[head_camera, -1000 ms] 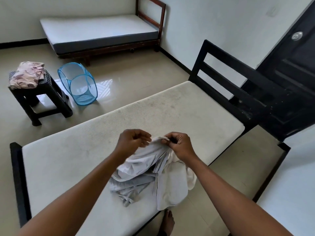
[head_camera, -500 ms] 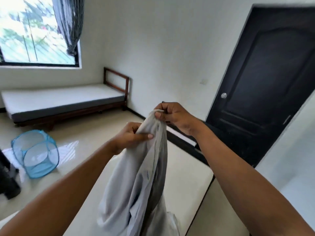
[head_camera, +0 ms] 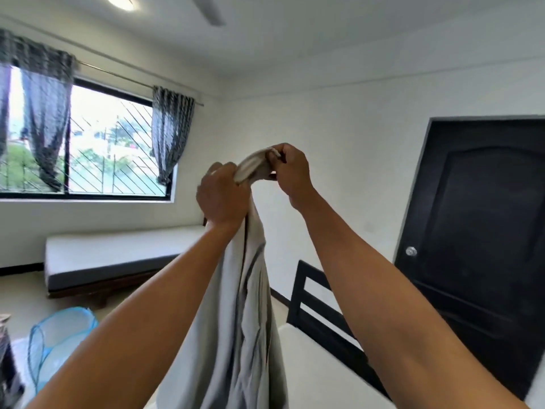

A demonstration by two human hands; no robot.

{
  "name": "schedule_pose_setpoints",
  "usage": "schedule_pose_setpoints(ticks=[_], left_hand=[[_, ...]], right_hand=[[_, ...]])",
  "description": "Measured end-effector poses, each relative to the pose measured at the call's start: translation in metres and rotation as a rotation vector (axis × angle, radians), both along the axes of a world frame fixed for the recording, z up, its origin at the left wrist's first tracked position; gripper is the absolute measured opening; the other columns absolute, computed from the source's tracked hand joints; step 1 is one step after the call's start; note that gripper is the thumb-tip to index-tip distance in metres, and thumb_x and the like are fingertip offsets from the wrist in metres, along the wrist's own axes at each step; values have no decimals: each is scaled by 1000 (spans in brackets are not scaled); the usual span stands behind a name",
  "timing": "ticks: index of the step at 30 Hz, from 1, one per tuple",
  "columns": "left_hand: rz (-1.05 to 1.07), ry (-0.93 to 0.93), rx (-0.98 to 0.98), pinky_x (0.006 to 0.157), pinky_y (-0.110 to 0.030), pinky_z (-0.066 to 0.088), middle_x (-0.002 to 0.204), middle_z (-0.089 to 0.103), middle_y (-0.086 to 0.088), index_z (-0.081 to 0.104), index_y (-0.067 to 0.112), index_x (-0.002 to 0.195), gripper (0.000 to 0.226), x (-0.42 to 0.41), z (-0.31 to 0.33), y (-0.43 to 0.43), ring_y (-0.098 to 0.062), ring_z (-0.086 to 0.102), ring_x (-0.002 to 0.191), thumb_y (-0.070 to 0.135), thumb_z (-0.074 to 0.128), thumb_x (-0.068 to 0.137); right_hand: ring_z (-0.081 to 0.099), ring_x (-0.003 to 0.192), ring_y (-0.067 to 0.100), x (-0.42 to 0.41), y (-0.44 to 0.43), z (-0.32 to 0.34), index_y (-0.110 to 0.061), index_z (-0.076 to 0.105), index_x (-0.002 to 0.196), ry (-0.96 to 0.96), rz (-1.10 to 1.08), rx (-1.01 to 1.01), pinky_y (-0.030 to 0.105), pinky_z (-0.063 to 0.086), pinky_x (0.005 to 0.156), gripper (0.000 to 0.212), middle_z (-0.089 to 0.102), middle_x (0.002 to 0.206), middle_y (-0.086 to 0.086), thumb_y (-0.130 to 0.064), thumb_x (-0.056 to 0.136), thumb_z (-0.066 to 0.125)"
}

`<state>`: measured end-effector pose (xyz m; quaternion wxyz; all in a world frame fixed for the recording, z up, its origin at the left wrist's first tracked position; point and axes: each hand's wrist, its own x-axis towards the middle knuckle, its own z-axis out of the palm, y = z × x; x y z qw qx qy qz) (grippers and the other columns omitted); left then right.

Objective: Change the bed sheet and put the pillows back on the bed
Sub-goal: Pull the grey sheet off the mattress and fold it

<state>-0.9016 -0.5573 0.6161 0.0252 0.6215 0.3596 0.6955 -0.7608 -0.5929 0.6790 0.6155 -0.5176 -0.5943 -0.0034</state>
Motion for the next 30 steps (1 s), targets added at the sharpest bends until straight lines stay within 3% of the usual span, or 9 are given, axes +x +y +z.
schedule_pose_setpoints(ticks=[3, 7, 13, 16, 18, 20, 23, 26, 30], left_hand=[[-217, 161, -62, 57, -32, 39, 74, 58, 1, 61, 18, 83, 36, -10, -33, -10, -26, 59, 67, 54, 64, 88], [-577, 395, -301, 61, -28, 44, 82, 61, 8, 56, 23, 95, 29, -21, -126, -21, -13, 59, 71, 47, 71, 89], [-746, 485, -483, 65, -14, 56, 127, 58, 16, 44, 32, 140, 61, -28, -211, -48, -1, 68, 89, 35, 76, 88], [-989, 532, -507, 86, -27, 61, 144, 51, 13, 39, 37, 146, 66, -17, -236, -81, -8, 63, 117, 30, 73, 90], [-1123, 645, -523, 83, -34, 63, 136, 61, 10, 57, 30, 137, 47, -7, -244, -94, -8, 65, 117, 27, 71, 92], [-1109, 656, -558, 72, -37, 64, 111, 75, 6, 75, 20, 113, 20, -2, -237, -96, -7, 73, 94, 19, 69, 94], [-818, 342, -505, 68, -39, 63, 75, 76, 5, 78, 20, 88, 13, 0, -225, -79, -10, 73, 65, 16, 67, 95], [-566, 172, -399, 64, -25, 56, 76, 70, 17, 73, 28, 87, 11, 5, -215, -74, -2, 67, 69, 37, 70, 93], [-660, 108, -412, 71, -16, 56, 98, 67, 19, 66, 29, 108, 25, 28, -211, -96, -1, 67, 86, 45, 73, 90]], right_hand=[[67, 86, 20, 2, 4, -4, -29, 71, 88, -40, -40, 16, 41, 57, 79, 12, 73, 90, -2, -33, 83, 61], [58, 75, 1, 19, -7, -41, -20, 71, 93, -144, 90, -110, 25, 47, 68, 19, 67, 85, -9, -5, 97, 60], [63, 89, 21, 46, -6, -86, -22, 73, 93, -93, 118, -194, 39, 51, 74, 20, 71, 96, 5, -7, 98, 60], [72, 90, 32, 46, -7, -94, -16, 73, 92, -28, 54, -125, 50, 58, 83, 19, 76, 92, 10, -3, 94, 59], [72, 83, 26, 46, -15, -96, -7, 70, 95, 13, 76, -120, 40, 59, 77, 17, 75, 88, 11, 3, 97, 56], [69, 84, 19, 51, -28, -93, -7, 68, 98, -30, 134, -192, 31, 55, 73, 15, 74, 91, 10, 1, 100, 56], [64, 89, 16, 71, -54, -84, -14, 70, 99, -202, 237, -441, 34, 54, 75, 7, 71, 96, 3, -11, 100, 64], [62, 92, 17, 86, -76, -81, -10, 71, 103, -296, 282, -601, 39, 54, 80, 8, 67, 98, 5, -15, 100, 66], [64, 95, 21, 91, -97, -85, -7, 70, 105, -300, 336, -652, 43, 57, 85, 9, 67, 99, 8, -14, 100, 65]])
